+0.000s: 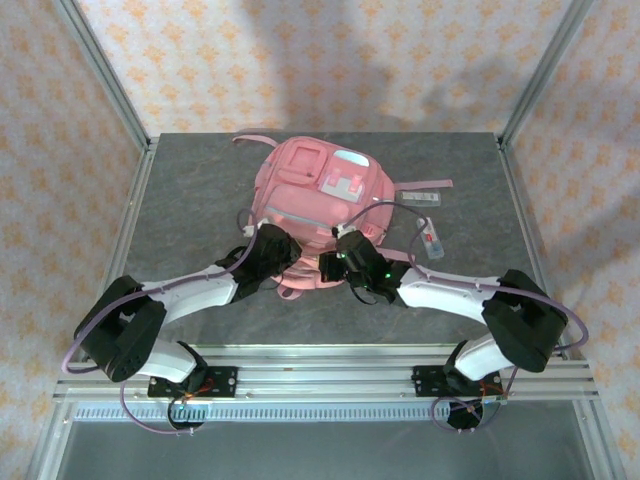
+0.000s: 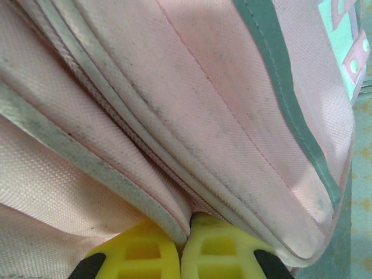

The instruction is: Pack the student bag

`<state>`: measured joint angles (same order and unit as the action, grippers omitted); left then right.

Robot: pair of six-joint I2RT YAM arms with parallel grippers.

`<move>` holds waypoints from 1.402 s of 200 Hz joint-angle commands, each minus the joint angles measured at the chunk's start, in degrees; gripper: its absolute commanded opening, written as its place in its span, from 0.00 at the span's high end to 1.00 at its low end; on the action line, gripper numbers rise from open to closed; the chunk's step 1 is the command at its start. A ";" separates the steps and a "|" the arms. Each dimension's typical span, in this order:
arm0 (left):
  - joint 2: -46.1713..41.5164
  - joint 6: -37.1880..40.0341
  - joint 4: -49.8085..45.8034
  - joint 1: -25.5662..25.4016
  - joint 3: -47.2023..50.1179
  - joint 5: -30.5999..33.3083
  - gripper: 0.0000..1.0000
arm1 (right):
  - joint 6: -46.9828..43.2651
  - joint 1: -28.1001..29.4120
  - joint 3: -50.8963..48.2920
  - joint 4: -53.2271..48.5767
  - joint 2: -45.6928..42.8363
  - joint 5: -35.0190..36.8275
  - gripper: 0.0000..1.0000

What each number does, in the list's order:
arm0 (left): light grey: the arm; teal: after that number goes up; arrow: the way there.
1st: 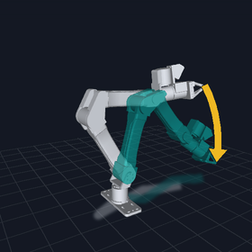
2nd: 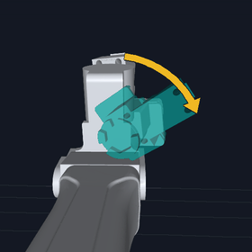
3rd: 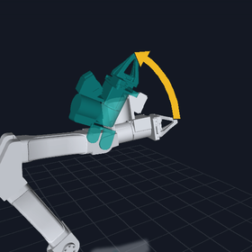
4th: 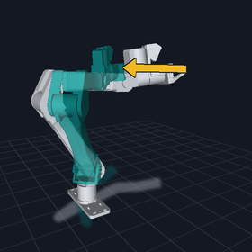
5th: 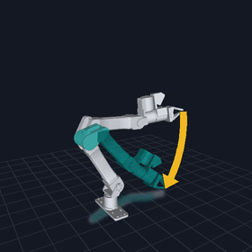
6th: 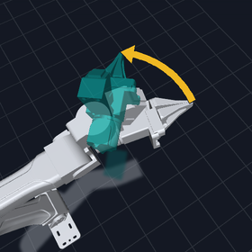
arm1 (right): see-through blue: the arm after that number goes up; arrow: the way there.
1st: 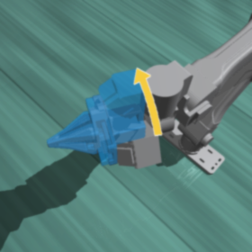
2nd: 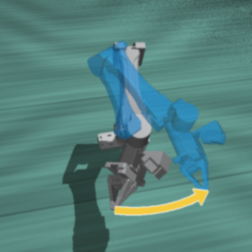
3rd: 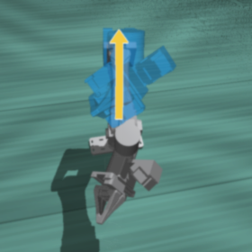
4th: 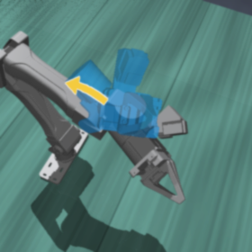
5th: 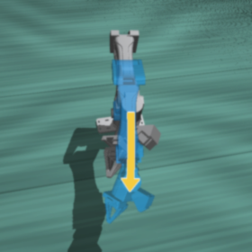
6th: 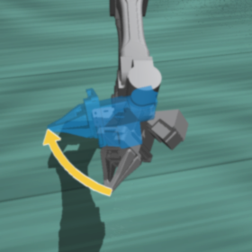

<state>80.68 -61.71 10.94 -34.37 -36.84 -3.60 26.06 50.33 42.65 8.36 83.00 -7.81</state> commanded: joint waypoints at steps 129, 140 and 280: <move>-9.46 3.52 -0.81 6.70 2.95 -1.95 1.00 | -2.00 -16.92 -2.72 2.59 0.25 13.61 1.00; -9.77 3.82 -1.28 6.84 3.13 -1.94 1.00 | -2.07 -19.18 -1.12 2.71 2.45 14.13 1.00; -7.55 10.43 -5.33 12.87 -1.86 -6.07 1.00 | -2.68 -22.95 1.77 3.24 5.19 11.18 1.00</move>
<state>73.25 -54.48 7.86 -23.59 -36.38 -12.84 24.62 29.95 43.22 13.19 87.18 -6.63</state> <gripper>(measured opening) 0.043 0.044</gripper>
